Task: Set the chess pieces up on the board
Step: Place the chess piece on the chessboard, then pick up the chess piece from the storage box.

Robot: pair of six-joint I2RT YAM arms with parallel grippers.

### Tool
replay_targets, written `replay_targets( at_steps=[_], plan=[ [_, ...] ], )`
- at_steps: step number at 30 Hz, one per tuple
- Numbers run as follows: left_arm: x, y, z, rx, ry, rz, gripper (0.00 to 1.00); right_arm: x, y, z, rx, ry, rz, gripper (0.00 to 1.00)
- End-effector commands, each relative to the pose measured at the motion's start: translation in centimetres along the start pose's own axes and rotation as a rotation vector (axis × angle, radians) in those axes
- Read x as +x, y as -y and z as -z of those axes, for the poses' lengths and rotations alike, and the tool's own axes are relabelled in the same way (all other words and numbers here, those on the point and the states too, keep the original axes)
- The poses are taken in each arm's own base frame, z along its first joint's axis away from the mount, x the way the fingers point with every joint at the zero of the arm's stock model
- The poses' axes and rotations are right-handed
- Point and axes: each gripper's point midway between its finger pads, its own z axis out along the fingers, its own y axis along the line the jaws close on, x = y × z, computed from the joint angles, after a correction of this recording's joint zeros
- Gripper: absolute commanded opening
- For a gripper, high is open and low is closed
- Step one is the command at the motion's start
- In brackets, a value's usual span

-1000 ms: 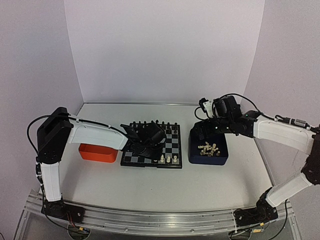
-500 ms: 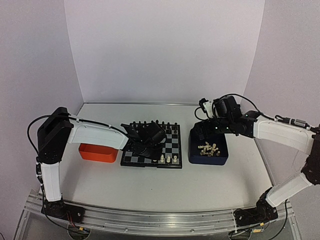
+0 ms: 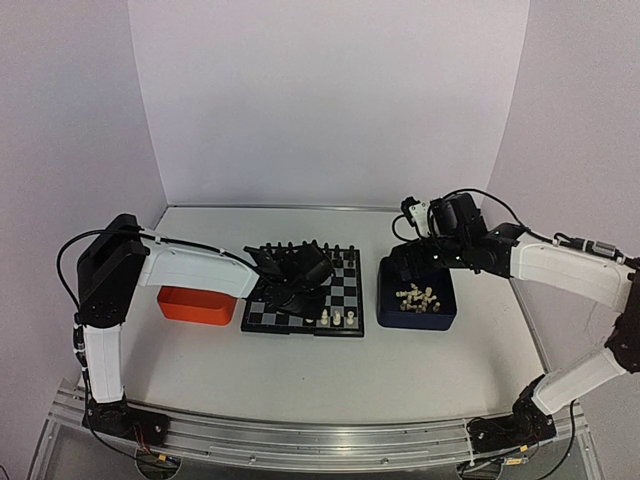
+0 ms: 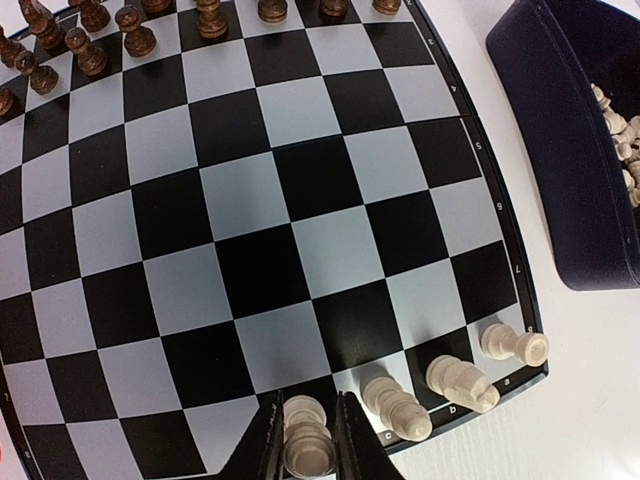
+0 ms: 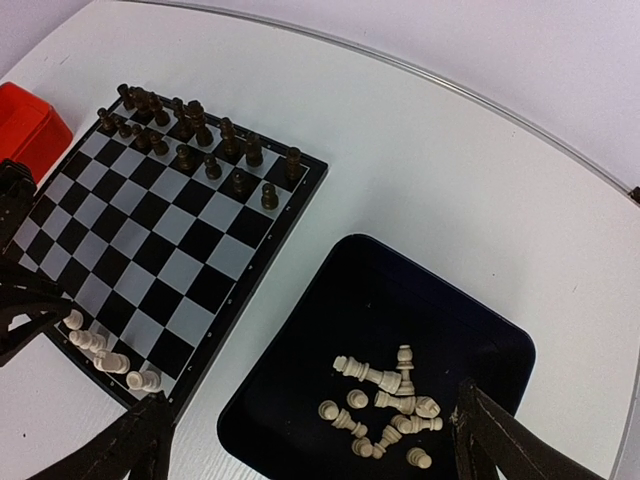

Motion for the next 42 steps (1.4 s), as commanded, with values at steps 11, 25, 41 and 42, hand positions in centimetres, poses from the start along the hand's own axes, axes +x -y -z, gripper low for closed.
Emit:
replay_targets(
  at_steps=[11, 25, 41, 42],
  plan=[
    [-1.8, 0.7, 1.6, 0.031, 0.062, 0.031, 0.3, -1.0, 0.3, 1.1, 0.0, 0.046, -0.003, 0.93],
    [-9.2, 0.6, 10.2, 0.07, 0.33, 0.096, 0.62, -1.9, 0.4, 2.0, 0.001, 0.068, -0.006, 0.94],
    [-19.7, -4.9, 12.8, 0.142, 0.521, 0.126, 1.0, 2.6, 2.0, -1.0, -0.256, -0.283, 0.108, 0.95],
    [-20.3, -5.6, 12.8, 0.142, 0.533, 0.127, 1.0, 2.8, 2.0, -1.2, -0.272, -0.303, 0.124, 0.95]
  ],
)
